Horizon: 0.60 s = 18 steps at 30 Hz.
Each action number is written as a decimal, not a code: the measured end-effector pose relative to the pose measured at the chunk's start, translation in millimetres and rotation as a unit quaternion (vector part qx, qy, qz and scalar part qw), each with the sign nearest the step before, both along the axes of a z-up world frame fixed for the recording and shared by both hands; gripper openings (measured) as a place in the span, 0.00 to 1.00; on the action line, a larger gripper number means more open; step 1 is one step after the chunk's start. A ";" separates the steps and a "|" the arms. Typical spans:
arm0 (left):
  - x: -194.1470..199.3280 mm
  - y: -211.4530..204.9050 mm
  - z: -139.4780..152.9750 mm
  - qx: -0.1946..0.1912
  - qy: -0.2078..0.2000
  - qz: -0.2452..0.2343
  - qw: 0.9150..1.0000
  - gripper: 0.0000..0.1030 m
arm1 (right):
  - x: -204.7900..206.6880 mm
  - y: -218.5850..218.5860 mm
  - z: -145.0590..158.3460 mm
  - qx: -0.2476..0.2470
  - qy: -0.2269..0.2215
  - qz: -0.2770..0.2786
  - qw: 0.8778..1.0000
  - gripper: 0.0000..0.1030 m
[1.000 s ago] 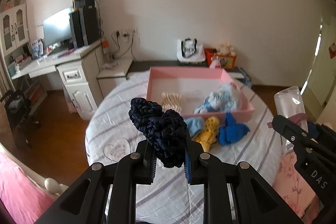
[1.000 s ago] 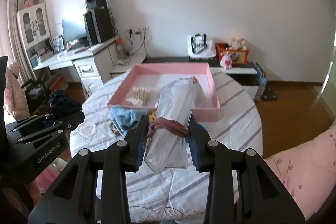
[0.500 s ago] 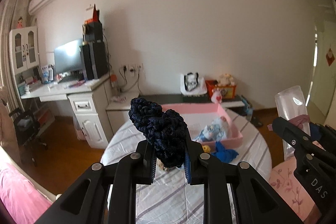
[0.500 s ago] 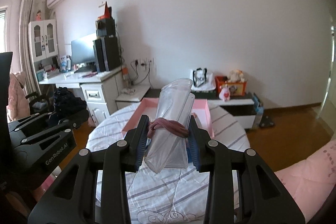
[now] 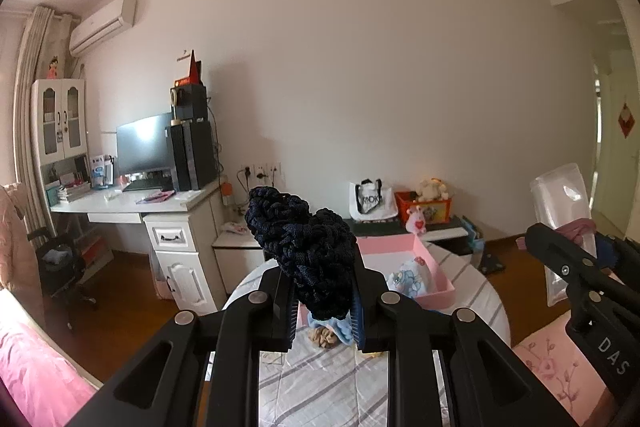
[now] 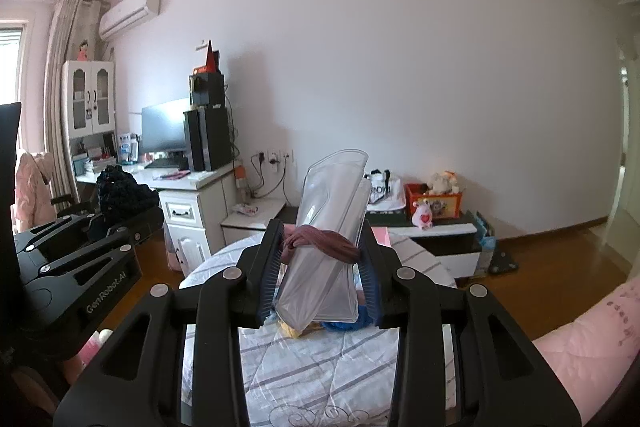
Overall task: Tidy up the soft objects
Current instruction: 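Lift the cup and knit hat and carry both over the pink tray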
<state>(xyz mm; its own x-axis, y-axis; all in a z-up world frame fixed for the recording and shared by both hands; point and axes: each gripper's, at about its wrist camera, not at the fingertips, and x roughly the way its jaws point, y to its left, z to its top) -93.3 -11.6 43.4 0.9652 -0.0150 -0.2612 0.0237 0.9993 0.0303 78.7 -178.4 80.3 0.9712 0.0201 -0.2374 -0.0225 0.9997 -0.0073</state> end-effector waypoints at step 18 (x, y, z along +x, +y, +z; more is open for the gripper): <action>-17.1 -1.3 -15.9 -0.001 0.019 0.000 1.000 0.17 | 2.0 -2.1 -1.3 -0.002 0.006 0.000 1.000 0.32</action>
<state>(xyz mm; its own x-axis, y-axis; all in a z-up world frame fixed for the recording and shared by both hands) -110.3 -12.9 27.5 0.9545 -0.0158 -0.2979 0.0252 0.9993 0.0278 80.7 -180.5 79.0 0.9682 0.0200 -0.2493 -0.0233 0.9997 -0.0102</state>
